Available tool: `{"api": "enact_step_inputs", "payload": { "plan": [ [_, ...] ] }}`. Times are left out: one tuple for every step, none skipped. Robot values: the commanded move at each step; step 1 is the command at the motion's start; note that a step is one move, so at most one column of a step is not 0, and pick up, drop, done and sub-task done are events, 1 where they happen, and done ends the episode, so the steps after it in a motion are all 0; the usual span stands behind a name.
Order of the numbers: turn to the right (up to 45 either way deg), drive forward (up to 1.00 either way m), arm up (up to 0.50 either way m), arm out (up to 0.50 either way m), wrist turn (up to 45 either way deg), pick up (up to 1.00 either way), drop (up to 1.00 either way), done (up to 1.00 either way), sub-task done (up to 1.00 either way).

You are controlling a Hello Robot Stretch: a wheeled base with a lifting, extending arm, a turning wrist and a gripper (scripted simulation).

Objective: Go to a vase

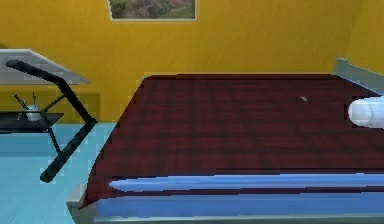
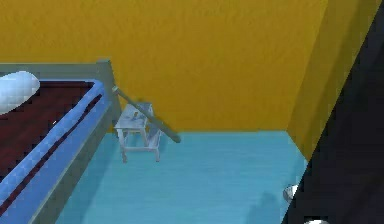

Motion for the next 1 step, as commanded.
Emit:
{"api": "enact_step_inputs", "payload": {
  "plan": [
    [0.0, 0.15, 0.00, 0.00, 0.0, 0.00, 0.00, 0.00, 0.00]
  ]
}}
